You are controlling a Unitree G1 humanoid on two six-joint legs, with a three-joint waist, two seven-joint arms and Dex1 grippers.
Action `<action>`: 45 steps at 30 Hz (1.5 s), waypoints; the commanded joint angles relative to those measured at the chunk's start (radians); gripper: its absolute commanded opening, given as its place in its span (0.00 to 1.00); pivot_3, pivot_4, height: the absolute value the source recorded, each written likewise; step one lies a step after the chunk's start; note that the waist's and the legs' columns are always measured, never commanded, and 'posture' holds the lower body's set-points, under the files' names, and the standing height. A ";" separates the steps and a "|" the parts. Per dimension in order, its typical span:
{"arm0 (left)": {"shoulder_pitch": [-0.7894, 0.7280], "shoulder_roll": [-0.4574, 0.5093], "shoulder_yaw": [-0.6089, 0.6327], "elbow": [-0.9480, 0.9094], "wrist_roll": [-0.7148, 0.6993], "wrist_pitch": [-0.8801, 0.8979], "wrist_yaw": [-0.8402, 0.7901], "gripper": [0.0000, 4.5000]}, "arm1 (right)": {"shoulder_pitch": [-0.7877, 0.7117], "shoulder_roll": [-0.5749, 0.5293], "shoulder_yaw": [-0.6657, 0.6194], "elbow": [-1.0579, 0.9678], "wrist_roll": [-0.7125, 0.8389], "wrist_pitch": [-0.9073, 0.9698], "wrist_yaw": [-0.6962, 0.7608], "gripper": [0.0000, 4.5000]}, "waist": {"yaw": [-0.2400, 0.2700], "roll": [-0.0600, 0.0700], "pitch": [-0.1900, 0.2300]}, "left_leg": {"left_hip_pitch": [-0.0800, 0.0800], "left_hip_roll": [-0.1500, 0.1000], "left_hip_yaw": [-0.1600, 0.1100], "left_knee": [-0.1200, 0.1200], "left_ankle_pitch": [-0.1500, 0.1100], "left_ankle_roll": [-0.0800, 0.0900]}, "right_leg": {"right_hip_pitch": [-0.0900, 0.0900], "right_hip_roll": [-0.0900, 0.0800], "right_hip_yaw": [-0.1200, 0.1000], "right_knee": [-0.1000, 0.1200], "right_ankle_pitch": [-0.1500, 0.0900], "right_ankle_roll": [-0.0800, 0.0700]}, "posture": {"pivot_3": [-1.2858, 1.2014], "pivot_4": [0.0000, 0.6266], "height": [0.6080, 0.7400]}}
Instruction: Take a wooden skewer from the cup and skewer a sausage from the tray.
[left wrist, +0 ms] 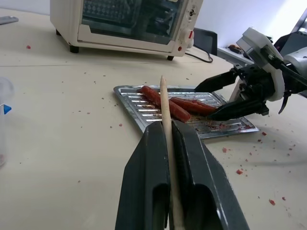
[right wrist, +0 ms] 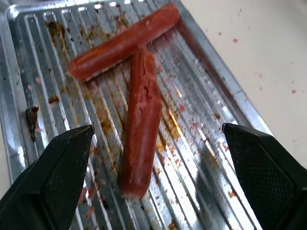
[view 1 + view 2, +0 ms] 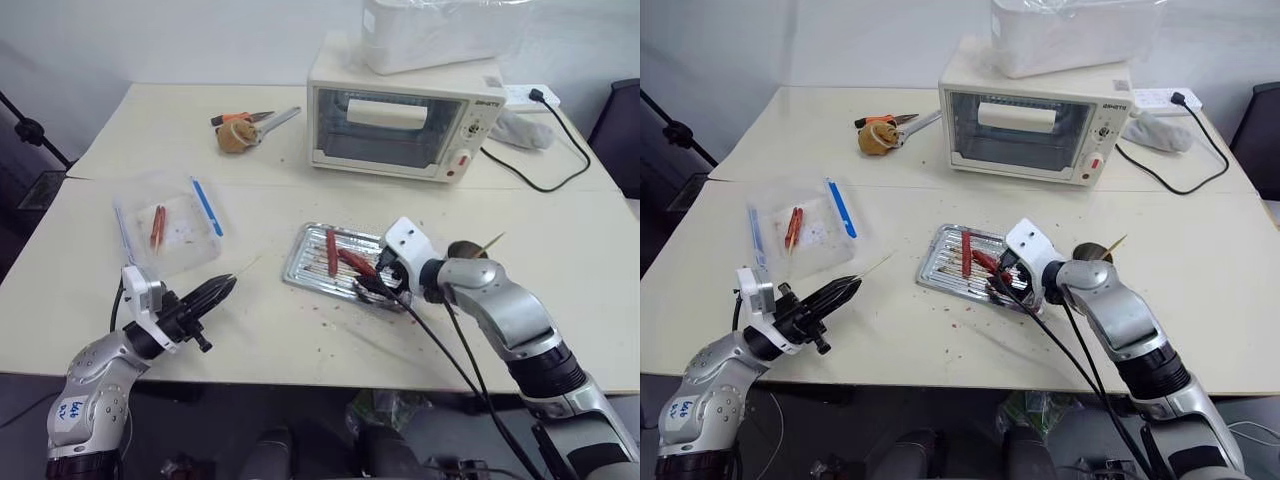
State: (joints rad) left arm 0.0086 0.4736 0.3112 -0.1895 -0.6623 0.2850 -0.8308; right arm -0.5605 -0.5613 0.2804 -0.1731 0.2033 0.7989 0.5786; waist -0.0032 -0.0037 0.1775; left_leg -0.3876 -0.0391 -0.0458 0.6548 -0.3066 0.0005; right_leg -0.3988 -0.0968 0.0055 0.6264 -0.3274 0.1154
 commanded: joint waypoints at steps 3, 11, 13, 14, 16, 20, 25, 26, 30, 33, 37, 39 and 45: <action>0.001 0.001 0.001 -0.061 -0.016 0.000 0.012 0.00 | 0.009 0.000 -0.007 -0.033 -0.018 0.004 0.018 0.81 | -0.001 0.000 0.000 | 0.000 0.000 0.000 0.000 0.000 0.000 | 0.000 0.000 0.000 0.000 0.000 0.000 | 0.52 0.24 1.00; -0.007 0.008 -0.002 -0.075 -0.020 0.008 0.014 0.00 | 0.021 0.023 0.012 -0.016 -0.040 -0.004 0.030 0.20 | -0.001 0.000 0.000 | 0.000 0.000 0.000 0.000 0.000 0.000 | 0.000 0.000 0.000 0.000 0.000 0.000 | 0.52 0.24 1.00; -0.009 0.018 -0.001 -0.080 -0.019 0.011 0.008 0.00 | 0.018 0.012 0.010 -0.024 -0.040 0.005 0.044 0.06 | -0.001 0.000 0.000 | 0.000 0.000 0.000 0.000 0.000 0.000 | 0.000 0.000 0.000 0.001 0.000 0.000 | 0.52 0.24 1.00; -0.009 0.026 -0.001 -0.081 -0.014 0.010 0.001 0.00 | 0.013 0.002 0.004 -0.033 -0.036 0.016 0.052 0.06 | -0.001 0.000 0.000 | 0.000 0.000 0.000 0.000 0.000 0.000 | 0.000 0.000 0.000 0.001 0.000 0.000 | 0.52 0.24 1.00; -0.008 0.035 -0.003 -0.082 -0.009 0.007 -0.006 0.00 | 0.008 -0.008 -0.005 -0.044 -0.032 0.029 0.061 0.06 | 0.000 0.000 0.000 | 0.000 0.000 0.000 0.000 0.000 0.000 | 0.000 0.000 0.000 0.001 0.000 0.000 | 0.52 0.24 1.00; -0.025 0.080 -0.017 -0.075 -0.003 0.000 -0.060 0.00 | -0.024 -0.147 -0.067 -0.165 0.030 -0.016 0.221 0.06 | 0.004 0.000 0.000 | -0.001 0.000 0.000 0.000 0.000 0.000 | -0.001 0.000 0.000 0.000 0.000 0.000 | 0.52 0.24 1.00; -0.078 0.170 -0.077 -0.065 0.008 0.008 -0.187 0.00 | 0.028 -0.268 -0.110 -0.175 0.113 -0.344 0.531 0.06 | 0.001 0.000 0.000 | -0.001 0.000 0.000 -0.001 0.000 0.000 | 0.000 0.000 0.000 -0.001 0.000 0.000 | 0.52 0.24 1.00; -0.090 0.190 -0.098 -0.066 0.008 0.015 -0.218 0.00 | 0.039 -0.278 -0.113 -0.157 0.115 -0.399 0.572 0.06 | 0.000 0.000 0.000 | 0.000 0.000 0.000 -0.002 0.000 0.000 | 0.001 0.001 0.000 -0.002 0.000 0.000 | 0.52 0.24 1.00; -0.143 0.231 -0.168 -0.063 0.014 0.023 -0.295 0.00 | 0.037 -0.269 -0.112 -0.087 0.098 -0.568 0.664 0.06 | -0.003 0.000 0.000 | 0.001 0.001 0.002 -0.002 0.000 0.000 | 0.000 0.001 0.000 -0.001 0.000 0.000 | 0.52 0.24 1.00; -0.181 0.227 -0.188 -0.054 0.012 0.030 -0.304 0.00 | 0.013 -0.242 -0.110 -0.059 0.091 -0.604 0.666 0.06 | -0.002 0.000 0.000 | 0.001 0.001 0.001 -0.002 0.000 0.000 | 0.000 0.001 0.000 -0.001 0.000 0.000 | 0.52 0.24 1.00; -0.195 0.228 -0.200 -0.048 0.012 0.037 -0.314 0.00 | 0.007 -0.228 -0.110 -0.060 0.081 -0.609 0.653 0.06 | 0.000 0.000 0.000 | 0.000 0.001 0.000 -0.002 0.001 -0.001 | 0.000 0.001 0.000 -0.001 0.000 0.000 | 0.52 0.24 1.00; -0.190 0.232 -0.205 -0.047 0.018 0.035 -0.324 0.00 | 0.011 -0.228 -0.112 -0.064 0.077 -0.609 0.648 0.06 | 0.000 0.000 0.000 | 0.000 0.001 0.000 -0.002 0.001 -0.001 | 0.000 0.000 0.000 -0.001 0.000 0.000 | 0.52 0.24 1.00; -0.185 0.228 -0.203 -0.029 0.032 0.026 -0.337 0.00 | 0.018 -0.228 -0.118 -0.073 0.071 -0.604 0.635 0.06 | 0.000 0.000 0.000 | 0.000 0.001 0.001 -0.001 0.001 -0.001 | 0.000 0.000 0.000 -0.001 0.000 0.000 | 0.52 0.24 1.00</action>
State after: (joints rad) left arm -0.1821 0.6916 0.1000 -0.2175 -0.6369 0.3248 -1.1576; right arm -0.5399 -0.7902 0.1886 -0.2203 0.2659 0.2004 1.2221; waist -0.0028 -0.0040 0.1777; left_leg -0.3872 -0.0384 -0.0453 0.6536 -0.3058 -0.0002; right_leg -0.3985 -0.0964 0.0055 0.6257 -0.3274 0.1154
